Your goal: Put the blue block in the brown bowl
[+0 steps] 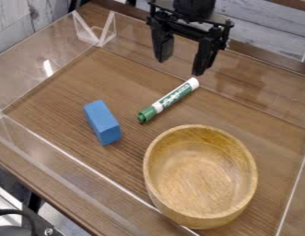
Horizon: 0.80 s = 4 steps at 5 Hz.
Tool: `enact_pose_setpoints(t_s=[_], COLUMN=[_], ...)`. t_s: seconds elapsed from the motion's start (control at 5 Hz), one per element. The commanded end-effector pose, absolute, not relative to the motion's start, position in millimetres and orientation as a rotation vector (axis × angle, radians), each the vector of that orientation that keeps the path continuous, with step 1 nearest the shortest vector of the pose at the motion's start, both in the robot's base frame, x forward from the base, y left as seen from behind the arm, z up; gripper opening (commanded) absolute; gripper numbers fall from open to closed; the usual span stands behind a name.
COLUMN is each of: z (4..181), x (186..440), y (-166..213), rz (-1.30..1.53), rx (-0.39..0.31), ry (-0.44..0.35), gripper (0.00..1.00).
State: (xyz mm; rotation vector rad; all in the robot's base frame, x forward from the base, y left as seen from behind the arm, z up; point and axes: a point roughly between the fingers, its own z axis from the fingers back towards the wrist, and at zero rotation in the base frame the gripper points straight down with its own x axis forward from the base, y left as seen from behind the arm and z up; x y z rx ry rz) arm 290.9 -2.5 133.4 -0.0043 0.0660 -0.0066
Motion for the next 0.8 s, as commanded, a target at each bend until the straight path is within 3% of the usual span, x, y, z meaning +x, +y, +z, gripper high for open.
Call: enact_pose_setpoints(t_s=[0.0, 0.6], z=[125.0, 121.3], x=[287.0, 234.5], y=[1.1, 59.3], rz=[0.030, 0.475], rx=[-0.007, -0.044], ry=[0.087, 0.019], gripper=[1.00, 1.00])
